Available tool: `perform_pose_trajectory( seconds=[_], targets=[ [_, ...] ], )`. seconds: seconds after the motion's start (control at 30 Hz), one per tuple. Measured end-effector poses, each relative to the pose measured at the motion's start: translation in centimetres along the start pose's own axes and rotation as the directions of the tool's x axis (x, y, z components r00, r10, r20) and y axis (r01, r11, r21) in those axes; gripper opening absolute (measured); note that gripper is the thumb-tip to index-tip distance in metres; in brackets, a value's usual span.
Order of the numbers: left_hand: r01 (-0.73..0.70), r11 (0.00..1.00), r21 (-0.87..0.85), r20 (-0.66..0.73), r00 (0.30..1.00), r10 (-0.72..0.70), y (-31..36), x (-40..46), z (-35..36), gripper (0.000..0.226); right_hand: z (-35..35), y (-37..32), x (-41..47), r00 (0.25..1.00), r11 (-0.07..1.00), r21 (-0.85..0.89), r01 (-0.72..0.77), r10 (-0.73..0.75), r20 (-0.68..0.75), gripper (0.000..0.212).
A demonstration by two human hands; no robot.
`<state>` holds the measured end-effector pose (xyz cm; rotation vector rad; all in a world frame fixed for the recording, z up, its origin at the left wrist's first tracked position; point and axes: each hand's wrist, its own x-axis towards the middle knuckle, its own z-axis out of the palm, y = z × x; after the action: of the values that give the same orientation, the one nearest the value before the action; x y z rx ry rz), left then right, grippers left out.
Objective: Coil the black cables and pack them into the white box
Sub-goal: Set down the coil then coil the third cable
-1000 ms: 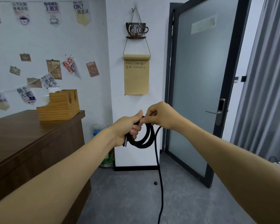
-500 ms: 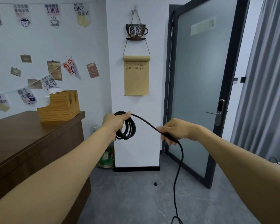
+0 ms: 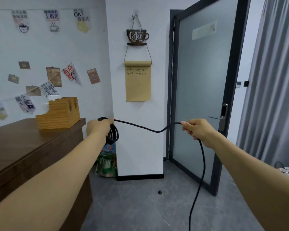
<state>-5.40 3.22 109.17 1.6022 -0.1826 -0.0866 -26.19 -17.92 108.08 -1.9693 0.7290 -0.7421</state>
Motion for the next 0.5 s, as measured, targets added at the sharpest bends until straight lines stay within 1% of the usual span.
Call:
perform_pose_trajectory(
  seconds=[0.1, 0.2, 0.27, 0.3, 0.4, 0.5],
  targets=[
    [0.027, 0.999, -0.021, -0.023, 0.999, -0.027, 0.3, -0.4, 0.0, 0.048, 0.1, -0.2, -0.3, 0.999, 1.0, 0.001, 0.018, -0.018, 0.038, 0.025],
    [0.052, 0.997, -0.05, -0.035, 0.998, -0.054, 0.3, -0.5, 0.2, 0.045, 0.6, -0.9, -0.9, 0.989, 0.989, -0.118, 0.087, -0.072, 0.127, 0.016],
    [0.025, 0.999, -0.035, -0.038, 0.999, -0.027, 0.3, -0.5, 0.5, 0.044, 1.3, -1.4, -1.0, 0.975, 0.97, -0.193, 0.146, -0.108, 0.196, 0.014],
    [0.0, 1.0, -0.007, -0.034, 0.999, 0.0, 0.3, -0.5, 0.7, 0.045, 1.7, -1.7, -1.1, 0.964, 0.964, -0.201, 0.173, -0.124, 0.235, 0.013],
    [-0.075, 0.995, 0.067, 0.026, 0.997, 0.074, 0.0, -0.6, 1.3, 0.045, 3.2, -3.2, -1.3, 0.922, 0.957, -0.132, 0.257, -0.202, 0.331, 0.012],
    [-0.091, 0.995, 0.03, 0.148, 0.985, 0.086, -0.5, -1.3, 2.0, 0.039, 4.6, -5.4, -1.9, 0.893, 0.95, -0.004, 0.312, -0.292, 0.342, 0.015]
  ],
)
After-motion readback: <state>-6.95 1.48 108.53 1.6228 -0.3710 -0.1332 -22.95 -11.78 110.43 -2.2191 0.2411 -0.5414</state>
